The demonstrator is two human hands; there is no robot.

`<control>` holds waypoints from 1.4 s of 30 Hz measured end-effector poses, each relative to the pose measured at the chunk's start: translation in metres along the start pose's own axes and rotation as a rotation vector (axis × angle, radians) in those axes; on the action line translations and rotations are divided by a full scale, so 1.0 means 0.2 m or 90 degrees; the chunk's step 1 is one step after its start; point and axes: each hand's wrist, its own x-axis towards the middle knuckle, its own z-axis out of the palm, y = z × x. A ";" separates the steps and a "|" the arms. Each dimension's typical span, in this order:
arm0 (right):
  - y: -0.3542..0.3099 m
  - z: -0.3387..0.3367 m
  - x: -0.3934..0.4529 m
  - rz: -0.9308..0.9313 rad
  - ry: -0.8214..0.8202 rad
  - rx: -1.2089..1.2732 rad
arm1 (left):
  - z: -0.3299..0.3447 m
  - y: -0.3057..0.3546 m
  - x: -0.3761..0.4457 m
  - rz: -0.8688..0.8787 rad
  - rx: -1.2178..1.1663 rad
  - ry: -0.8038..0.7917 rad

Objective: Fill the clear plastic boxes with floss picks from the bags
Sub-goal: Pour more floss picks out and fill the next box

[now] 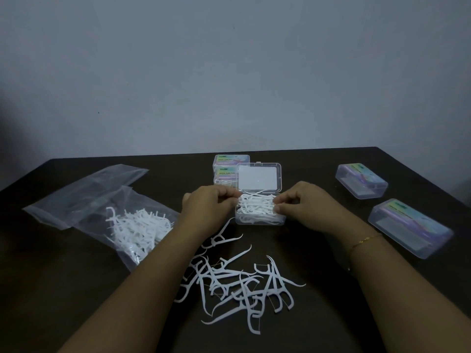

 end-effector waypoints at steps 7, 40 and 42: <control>0.02 0.03 0.03 -0.016 0.069 -0.030 | 0.01 0.01 0.00 0.035 0.195 0.055; 0.04 0.09 0.05 0.010 -0.022 0.003 | 0.13 0.03 0.01 0.080 0.275 0.095; 0.04 0.08 0.05 -0.004 0.019 0.011 | 0.12 0.03 0.00 0.085 0.281 0.095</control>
